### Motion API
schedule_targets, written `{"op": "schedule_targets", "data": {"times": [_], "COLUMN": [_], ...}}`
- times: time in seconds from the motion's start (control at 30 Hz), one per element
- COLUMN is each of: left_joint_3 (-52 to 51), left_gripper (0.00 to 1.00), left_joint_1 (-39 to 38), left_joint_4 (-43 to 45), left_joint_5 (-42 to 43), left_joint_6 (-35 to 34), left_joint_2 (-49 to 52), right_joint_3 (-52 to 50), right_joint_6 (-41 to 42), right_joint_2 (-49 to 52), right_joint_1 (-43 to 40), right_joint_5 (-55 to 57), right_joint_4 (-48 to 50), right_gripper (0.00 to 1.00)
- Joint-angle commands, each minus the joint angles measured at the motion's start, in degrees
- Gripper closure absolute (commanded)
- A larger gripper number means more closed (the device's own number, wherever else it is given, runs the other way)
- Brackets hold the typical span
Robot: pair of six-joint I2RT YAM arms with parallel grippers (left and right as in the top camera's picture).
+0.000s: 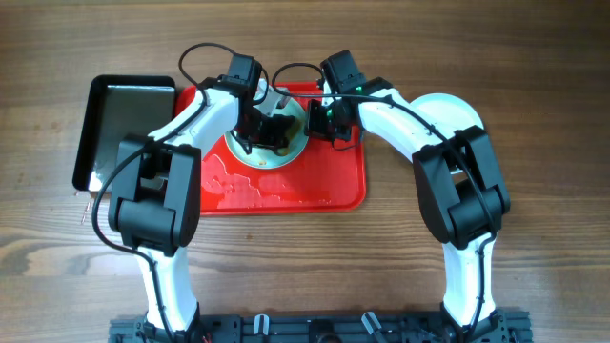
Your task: Clean dirty plates on tray and stack at the side
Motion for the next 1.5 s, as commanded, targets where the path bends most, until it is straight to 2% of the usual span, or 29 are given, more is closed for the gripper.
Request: {"op": "schedule_targets", "data": {"times": [0.0,0.03,0.1,0.17,0.27,0.33,0.4,0.53,0.6,0.73,0.83,0.97,1.0,1.03,1.07,1.13,1.27,1.3,1.37,1.47], "left_joint_3": [-0.39,-0.37,-0.37,-0.37,-0.37,-0.37,-0.37,-0.37,-0.37,-0.33,2.45,17.11,20.81,23.8,24.74,24.74,23.65,22.93,21.97,21.33], "left_gripper": [0.96,0.96,0.96,0.96,0.96,0.96,0.96,0.96,0.96,0.96,0.96,0.96,0.96,0.96,0.96,0.96,0.96,0.96,0.96,0.96], "left_joint_1": [0.92,1.09,1.11,0.66,-0.35,-1.05,-1.16,-1.05,-1.05,-0.55,2.03,6.84,8.07,9.31,10.34,11.67,12.37,12.37,12.37,12.37], "left_joint_4": [-0.76,-0.79,1.57,3.45,2.14,-2.84,-7.85,-10.54,-10.12,-8.09,-6.67,-18.1,-20.65,-22.56,-23.02,-23.32,-23.69,-23.21,-22.71,-22.45], "left_joint_5": [-20.83,-26.16,-32.92,-42.93,-47.21,-44.52,-36.81,-6.27,3.61,3.61,3.58,3.34,2.43,0.33,-1.36,-2.99,-7.21,-8.87,-11.1,-12.33], "left_joint_6": [-18.71,-21.88,-22.82,-28.7,-30.49,-30.38,-29.18,-10.4,-5.64,-6.38,-9.42,-9.4,-9.4,-9.42,-9.42,-9.42,-9.64,-11.98,-13.53,-13.79], "left_joint_2": [0.7,0.68,0.68,0.68,0.68,0.68,0.68,0.68,0.68,0.68,0.66,-1.38,-2.16,-3.13,-4.04,-4.48,-3.52,-3.41,-3.41,-3.39], "right_joint_3": [0.09,0.09,0.09,0.09,0.09,0.09,0.09,0.09,0.09,0.09,0.09,0.09,0.09,0.09,0.09,0.09,0.09,0.09,0.11,0.22], "right_joint_6": [-1.05,-1.05,-1.05,-1.05,-1.07,-1.07,-1.07,-1.07,-1.11,-1.09,-1.11,-1.11,-1.14,-1.25,-1.22,-1.18,-1.03,-0.72,0.96,1.99], "right_joint_2": [0.98,0.98,1.01,0.98,0.98,0.98,0.98,0.98,1.01,0.98,1.01,0.98,0.98,0.98,1.01,1.22,4.13,5.7,6.43,3.06], "right_joint_1": [0.35,0.35,0.35,0.35,0.35,0.35,0.35,0.35,0.35,0.35,0.35,0.35,0.35,0.35,0.35,0.37,1.53,2.23,2.56,1.62], "right_joint_5": [0.81,0.81,0.81,0.81,0.81,0.83,0.81,0.74,0.37,0.37,0.37,0.37,0.42,0.44,0.9,2.34,3.65,3.54,3.52,4.02], "right_joint_4": [-0.09,-0.09,-0.02,-0.07,-0.07,-0.07,-0.04,-0.07,-0.07,-0.02,-0.02,1.51,2.25,2.95,3.87,5.84,7.32,7.15,5.53,4.59], "right_gripper": [0.96,0.96,0.96,0.96,0.96,0.96,0.96,0.96,0.96,0.96,0.96,0.95,0.89,0.76,0.68,0.66,0.75,0.79,0.96,0.96]}}
